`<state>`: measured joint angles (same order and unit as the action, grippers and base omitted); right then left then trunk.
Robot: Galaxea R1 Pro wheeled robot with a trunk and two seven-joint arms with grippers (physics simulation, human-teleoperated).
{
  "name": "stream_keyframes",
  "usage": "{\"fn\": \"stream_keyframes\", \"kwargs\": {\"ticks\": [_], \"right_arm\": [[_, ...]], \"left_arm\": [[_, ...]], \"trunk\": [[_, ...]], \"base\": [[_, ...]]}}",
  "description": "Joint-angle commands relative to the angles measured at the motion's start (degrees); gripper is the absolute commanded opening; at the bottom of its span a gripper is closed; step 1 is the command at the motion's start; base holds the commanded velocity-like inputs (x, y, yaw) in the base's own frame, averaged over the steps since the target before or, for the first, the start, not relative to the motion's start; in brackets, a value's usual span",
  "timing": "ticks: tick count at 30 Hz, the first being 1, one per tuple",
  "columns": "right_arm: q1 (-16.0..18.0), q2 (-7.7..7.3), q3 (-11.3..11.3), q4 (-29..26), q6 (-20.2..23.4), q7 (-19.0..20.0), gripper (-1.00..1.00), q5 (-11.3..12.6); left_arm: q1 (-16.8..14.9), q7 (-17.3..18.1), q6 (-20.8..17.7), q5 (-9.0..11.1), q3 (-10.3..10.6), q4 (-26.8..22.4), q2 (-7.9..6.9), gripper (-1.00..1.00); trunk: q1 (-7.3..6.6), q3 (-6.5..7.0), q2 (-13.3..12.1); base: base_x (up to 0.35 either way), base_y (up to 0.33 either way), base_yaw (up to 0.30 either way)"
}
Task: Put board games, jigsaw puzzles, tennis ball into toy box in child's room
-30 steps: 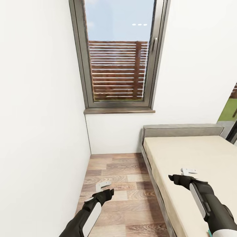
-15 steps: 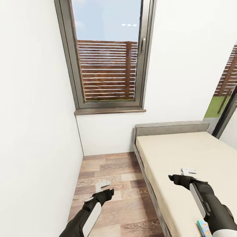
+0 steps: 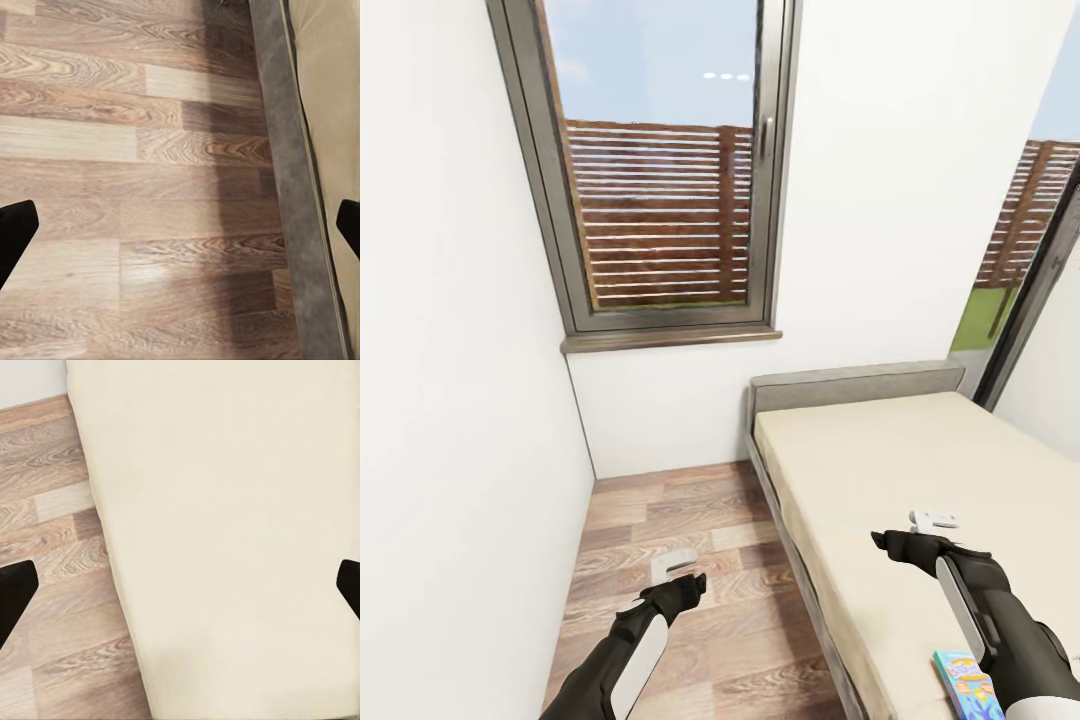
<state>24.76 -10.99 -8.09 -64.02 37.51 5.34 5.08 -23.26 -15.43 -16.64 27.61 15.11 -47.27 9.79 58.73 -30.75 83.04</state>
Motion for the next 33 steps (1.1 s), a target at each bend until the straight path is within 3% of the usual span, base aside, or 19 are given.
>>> {"fn": "stream_keyframes", "kwargs": {"ticks": [1,33], "right_arm": [[0.03,0.0,-0.05,-0.06,0.28,-0.01,1.0,0.45],[0.04,-0.06,-0.08,-0.06,0.28,0.02,1.0,0.45]], "left_arm": [[-0.03,-0.51,-0.15,0.6,0.18,-0.11,-0.03,1.0],[-0.03,-0.31,-0.22,0.61,0.23,-0.11,-0.03,1.0]], "trunk": [[0.0,-0.06,0.03],[0.0,-0.06,0.03]], "base": [[0.0,0.0,-0.045],[0.046,0.024,-0.009]]}}
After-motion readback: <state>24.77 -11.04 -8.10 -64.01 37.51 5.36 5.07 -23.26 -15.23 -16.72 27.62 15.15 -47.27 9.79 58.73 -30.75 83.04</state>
